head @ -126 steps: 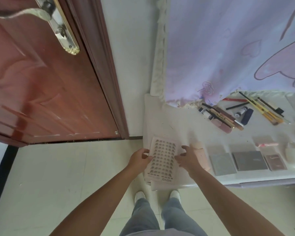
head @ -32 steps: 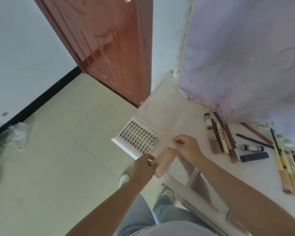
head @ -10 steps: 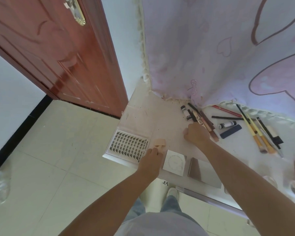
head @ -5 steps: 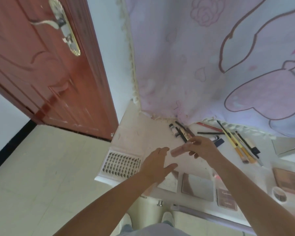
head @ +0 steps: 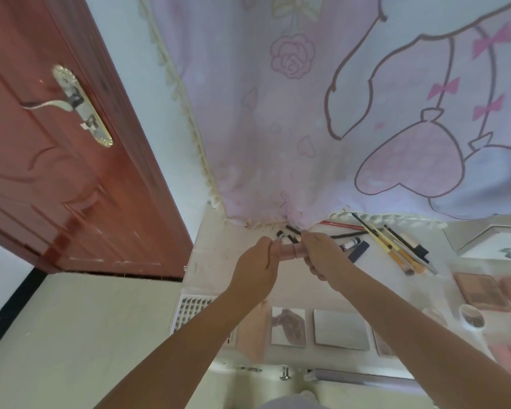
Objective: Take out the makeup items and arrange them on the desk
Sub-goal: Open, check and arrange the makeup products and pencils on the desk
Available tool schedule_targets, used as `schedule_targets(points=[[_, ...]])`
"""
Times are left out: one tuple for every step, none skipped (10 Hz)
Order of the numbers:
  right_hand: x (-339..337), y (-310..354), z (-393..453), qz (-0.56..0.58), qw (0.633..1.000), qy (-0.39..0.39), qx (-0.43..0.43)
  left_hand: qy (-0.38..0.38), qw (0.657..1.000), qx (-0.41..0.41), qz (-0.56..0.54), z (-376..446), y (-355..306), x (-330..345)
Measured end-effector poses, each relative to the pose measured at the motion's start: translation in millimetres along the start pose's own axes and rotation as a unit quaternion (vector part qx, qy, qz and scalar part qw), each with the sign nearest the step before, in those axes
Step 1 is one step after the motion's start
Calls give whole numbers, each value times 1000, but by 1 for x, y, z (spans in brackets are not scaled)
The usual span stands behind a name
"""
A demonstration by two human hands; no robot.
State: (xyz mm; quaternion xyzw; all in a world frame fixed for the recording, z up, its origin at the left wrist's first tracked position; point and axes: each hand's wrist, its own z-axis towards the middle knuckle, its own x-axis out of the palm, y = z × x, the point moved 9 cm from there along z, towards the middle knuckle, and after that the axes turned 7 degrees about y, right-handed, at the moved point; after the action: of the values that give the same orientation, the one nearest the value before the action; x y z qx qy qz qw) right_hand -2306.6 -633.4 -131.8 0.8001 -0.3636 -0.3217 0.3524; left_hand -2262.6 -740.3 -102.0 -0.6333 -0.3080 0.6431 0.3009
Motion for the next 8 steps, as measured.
schedule_targets(points=[[-3,7,-1,-53,997,-29,-51,0,1000,-7,12,0,-6,-4],[-3,12,-5,-91,991,-43,-83,-9,996,-62,-59,-4,0,-5],[-3,30,-20,-134,977,-84,-145,-30,984,-114,-132,-7,3,-8],[-5,51,-31,-134,958,-104,-231,-13,965,-154,-214,-5,6,-9],[-4,60,-35,-160,942,-63,-289,52,927,-177,-328,-2,5,-6],[-8,59,-35,-158,941,-29,-299,111,929,-162,-315,-4,0,-8],[-9,51,-30,-106,955,46,-273,165,936,-150,-271,-9,0,-10],[-10,48,-32,14,961,123,-246,179,947,-144,-224,-13,0,-16]])
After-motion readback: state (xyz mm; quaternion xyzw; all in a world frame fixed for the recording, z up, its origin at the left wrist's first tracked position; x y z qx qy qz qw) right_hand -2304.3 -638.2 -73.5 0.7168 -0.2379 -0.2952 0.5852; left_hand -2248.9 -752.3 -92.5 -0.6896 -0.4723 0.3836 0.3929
